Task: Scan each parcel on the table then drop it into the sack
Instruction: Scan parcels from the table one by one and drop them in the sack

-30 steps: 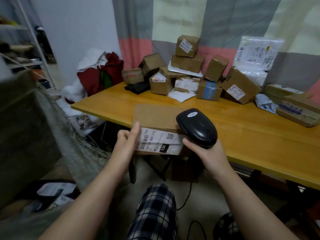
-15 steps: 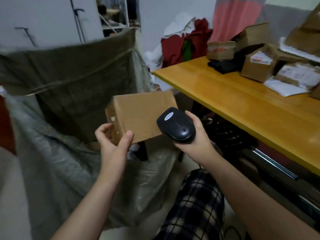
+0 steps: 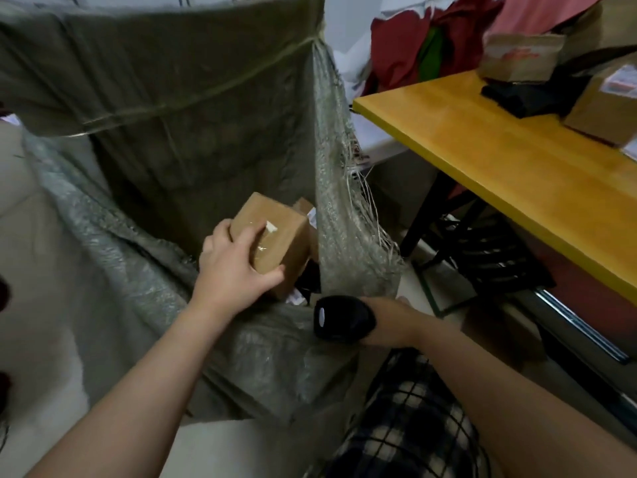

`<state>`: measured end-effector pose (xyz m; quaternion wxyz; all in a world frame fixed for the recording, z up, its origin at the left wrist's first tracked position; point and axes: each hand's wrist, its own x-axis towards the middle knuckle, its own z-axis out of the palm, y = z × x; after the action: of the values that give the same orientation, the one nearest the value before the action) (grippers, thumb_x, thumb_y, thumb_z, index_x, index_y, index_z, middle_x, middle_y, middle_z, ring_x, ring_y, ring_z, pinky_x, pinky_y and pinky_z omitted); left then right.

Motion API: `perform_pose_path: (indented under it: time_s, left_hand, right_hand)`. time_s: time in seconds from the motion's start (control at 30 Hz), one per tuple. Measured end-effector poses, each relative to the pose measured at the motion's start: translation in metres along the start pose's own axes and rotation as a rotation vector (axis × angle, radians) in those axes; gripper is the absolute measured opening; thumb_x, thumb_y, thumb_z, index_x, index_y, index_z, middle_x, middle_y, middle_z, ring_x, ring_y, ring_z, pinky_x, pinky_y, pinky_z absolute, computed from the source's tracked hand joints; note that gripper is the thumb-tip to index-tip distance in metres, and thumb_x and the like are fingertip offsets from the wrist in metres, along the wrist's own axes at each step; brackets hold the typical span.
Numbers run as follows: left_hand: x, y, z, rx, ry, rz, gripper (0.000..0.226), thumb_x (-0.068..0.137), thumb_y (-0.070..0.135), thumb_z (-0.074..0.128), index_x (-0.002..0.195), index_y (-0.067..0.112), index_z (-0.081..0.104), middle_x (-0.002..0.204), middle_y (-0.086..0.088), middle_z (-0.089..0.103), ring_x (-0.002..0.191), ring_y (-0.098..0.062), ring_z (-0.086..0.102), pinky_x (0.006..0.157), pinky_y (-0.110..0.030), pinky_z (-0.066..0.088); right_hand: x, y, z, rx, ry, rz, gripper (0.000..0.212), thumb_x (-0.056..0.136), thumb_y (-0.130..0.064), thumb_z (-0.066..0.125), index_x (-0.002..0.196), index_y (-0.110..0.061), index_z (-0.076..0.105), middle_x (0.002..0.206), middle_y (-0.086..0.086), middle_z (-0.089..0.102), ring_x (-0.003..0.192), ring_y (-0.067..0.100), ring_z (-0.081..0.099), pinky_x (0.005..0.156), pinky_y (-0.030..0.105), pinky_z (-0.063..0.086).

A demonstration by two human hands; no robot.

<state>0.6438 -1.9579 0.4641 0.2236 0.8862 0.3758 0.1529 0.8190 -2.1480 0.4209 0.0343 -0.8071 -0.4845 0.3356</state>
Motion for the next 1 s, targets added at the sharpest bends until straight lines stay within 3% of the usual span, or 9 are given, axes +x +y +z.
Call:
perform_pose_path:
  time_s: [0.23, 0.4, 0.5, 0.63, 0.7, 0.8, 0.87, 0.93, 1.0]
  left_hand:
    - [0.011, -0.002, 0.005, -0.192, -0.007, -0.024, 0.073, 0.072, 0.051, 0.073, 0.137, 0.039, 0.043, 0.143, -0.009, 0.032, 0.129, -0.031, 0.032, 0.107, -0.04, 0.03]
    - [0.025, 0.011, 0.02, -0.243, -0.193, -0.107, 0.062, 0.079, 0.047, 0.071, 0.135, 0.037, 0.048, 0.137, -0.011, 0.045, 0.123, -0.028, 0.045, 0.1, -0.031, 0.036]
    - [0.031, 0.023, 0.009, -0.006, -0.305, -0.069, 0.064, 0.077, 0.052, 0.067, 0.136, 0.041, 0.045, 0.137, -0.011, 0.044, 0.125, -0.033, 0.041, 0.1, -0.036, 0.036]
    - [0.035, 0.056, -0.017, 0.384, -0.534, 0.05, 0.067, 0.075, 0.061, 0.062, 0.137, 0.042, 0.045, 0.134, -0.008, 0.048, 0.121, -0.031, 0.046, 0.099, -0.038, 0.042]
    - [0.036, 0.072, -0.024, 0.523, -0.684, 0.067, 0.063, 0.074, 0.065, 0.062, 0.128, 0.034, 0.056, 0.119, -0.003, 0.06, 0.108, -0.026, 0.055, 0.095, -0.037, 0.047]
    - [0.033, 0.083, -0.025, 0.708, -0.758, 0.067, 0.062, 0.078, 0.07, 0.055, 0.111, 0.018, 0.064, 0.101, -0.002, 0.058, 0.1, -0.023, 0.053, 0.092, -0.035, 0.043]
    - [0.025, 0.08, -0.017, 0.641, -0.674, 0.154, 0.07, 0.081, 0.079, 0.034, 0.116, 0.026, 0.063, 0.112, -0.005, 0.057, 0.112, -0.026, 0.048, 0.094, -0.038, 0.036]
    - [0.008, 0.086, -0.004, 0.341, -0.65, 0.274, 0.08, 0.073, 0.089, 0.017, 0.107, 0.032, 0.063, 0.111, -0.002, 0.063, 0.11, -0.024, 0.055, 0.093, -0.036, 0.042]
    - [-0.012, 0.101, 0.011, 0.184, -0.668, 0.349, 0.06, 0.082, 0.077, 0.038, 0.105, 0.026, 0.061, 0.104, -0.001, 0.065, 0.096, -0.019, 0.059, 0.08, -0.031, 0.045]
  right_hand:
    - [-0.009, 0.012, 0.006, -0.264, 0.051, 0.053, 0.032, 0.083, -0.036, 0.061, 0.114, -0.029, 0.054, 0.119, -0.001, 0.059, 0.114, 0.022, 0.053, 0.095, 0.041, 0.025]
    - [-0.019, 0.025, 0.002, -0.256, 0.137, 0.092, 0.027, 0.085, -0.031, 0.059, 0.111, -0.027, 0.05, 0.113, -0.003, 0.061, 0.11, 0.022, 0.056, 0.095, 0.038, 0.025]
    - [-0.034, 0.02, -0.005, 0.049, 0.397, 0.037, 0.02, 0.088, -0.018, 0.061, 0.107, -0.023, 0.057, 0.105, -0.007, 0.062, 0.105, 0.016, 0.057, 0.085, 0.028, 0.031]
    - [-0.057, -0.005, -0.007, 0.606, 0.647, -0.055, 0.03, 0.081, 0.009, 0.068, 0.094, -0.016, 0.058, 0.081, -0.015, 0.056, 0.071, -0.001, 0.055, 0.065, 0.014, 0.041]
    - [-0.06, -0.014, -0.003, 0.779, 0.685, 0.0, 0.029, 0.081, 0.011, 0.067, 0.093, -0.014, 0.058, 0.076, -0.01, 0.056, 0.066, -0.003, 0.056, 0.06, 0.013, 0.042]
    - [-0.061, -0.02, -0.005, 0.952, 0.847, 0.061, 0.023, 0.079, 0.005, 0.071, 0.09, -0.013, 0.061, 0.08, -0.004, 0.061, 0.073, 0.011, 0.059, 0.067, 0.028, 0.047]
    - [-0.062, -0.022, -0.012, 1.055, 0.965, 0.05, 0.035, 0.076, 0.008, 0.071, 0.084, -0.024, 0.061, 0.077, -0.011, 0.065, 0.069, 0.004, 0.062, 0.064, 0.026, 0.05]
    - [-0.062, -0.027, -0.02, 1.114, 1.004, 0.048, 0.042, 0.074, 0.009, 0.071, 0.082, -0.03, 0.06, 0.077, -0.014, 0.065, 0.069, -0.001, 0.061, 0.066, 0.024, 0.051]
    - [-0.06, -0.034, -0.029, 1.147, 0.985, 0.04, 0.041, 0.073, 0.008, 0.072, 0.082, -0.03, 0.061, 0.081, -0.014, 0.066, 0.076, 0.0, 0.062, 0.072, 0.025, 0.049]
